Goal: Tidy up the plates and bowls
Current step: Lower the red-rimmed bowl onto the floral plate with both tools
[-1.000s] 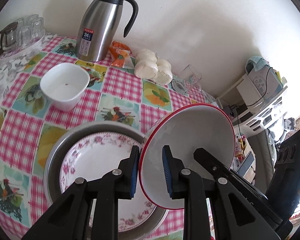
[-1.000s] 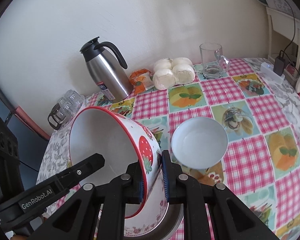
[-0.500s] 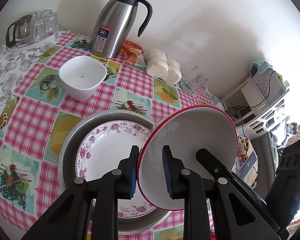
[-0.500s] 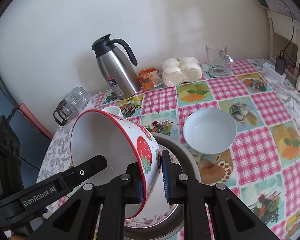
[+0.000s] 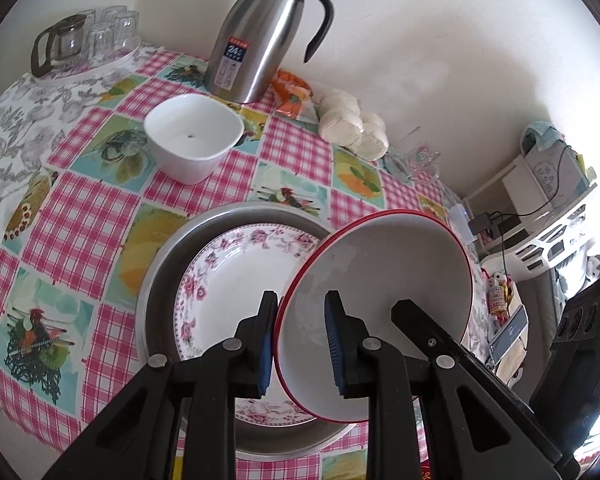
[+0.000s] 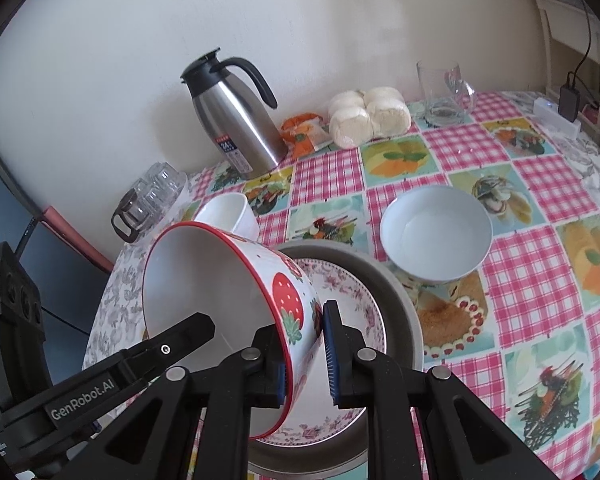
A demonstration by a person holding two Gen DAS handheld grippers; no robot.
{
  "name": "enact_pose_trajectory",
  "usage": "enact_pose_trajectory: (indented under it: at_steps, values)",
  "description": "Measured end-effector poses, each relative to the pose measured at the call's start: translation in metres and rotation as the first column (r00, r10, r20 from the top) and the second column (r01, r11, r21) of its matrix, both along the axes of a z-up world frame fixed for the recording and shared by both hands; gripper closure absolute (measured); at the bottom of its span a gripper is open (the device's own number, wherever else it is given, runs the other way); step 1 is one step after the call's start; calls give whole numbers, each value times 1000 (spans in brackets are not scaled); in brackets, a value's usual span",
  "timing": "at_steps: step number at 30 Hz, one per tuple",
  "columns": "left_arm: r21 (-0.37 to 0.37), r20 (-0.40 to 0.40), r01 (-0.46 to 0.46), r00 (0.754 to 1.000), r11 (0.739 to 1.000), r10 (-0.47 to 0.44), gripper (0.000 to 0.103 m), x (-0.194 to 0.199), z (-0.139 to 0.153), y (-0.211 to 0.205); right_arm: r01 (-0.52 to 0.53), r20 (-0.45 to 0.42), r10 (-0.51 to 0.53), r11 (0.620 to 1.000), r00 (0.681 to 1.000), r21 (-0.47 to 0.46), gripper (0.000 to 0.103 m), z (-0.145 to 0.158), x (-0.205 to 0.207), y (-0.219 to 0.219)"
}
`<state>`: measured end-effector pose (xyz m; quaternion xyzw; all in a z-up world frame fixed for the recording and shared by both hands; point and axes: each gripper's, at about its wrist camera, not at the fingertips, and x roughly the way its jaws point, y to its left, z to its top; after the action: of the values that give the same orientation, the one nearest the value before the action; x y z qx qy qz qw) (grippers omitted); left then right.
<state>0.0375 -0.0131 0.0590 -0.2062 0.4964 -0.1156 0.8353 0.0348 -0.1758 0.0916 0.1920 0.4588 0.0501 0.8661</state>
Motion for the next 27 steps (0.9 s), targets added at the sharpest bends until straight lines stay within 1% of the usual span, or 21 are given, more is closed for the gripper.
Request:
enact_pose_trajectory:
  at_steps: [6,19,27]
  values:
    - [12,-26,-6,1000,1000,6,79,2,-8,0,1,-39,-1,1000,999,22,87,-12,4,1]
    - [15,-105,-18,994,1000,19,79,10,-28,3,-1,-110,2,1000,994,15,87,-37,13,7]
    - [22,-122,-25,992,999,27,79,14,-32,4,-10,-152,11,1000,988,4,87,-52,18,11]
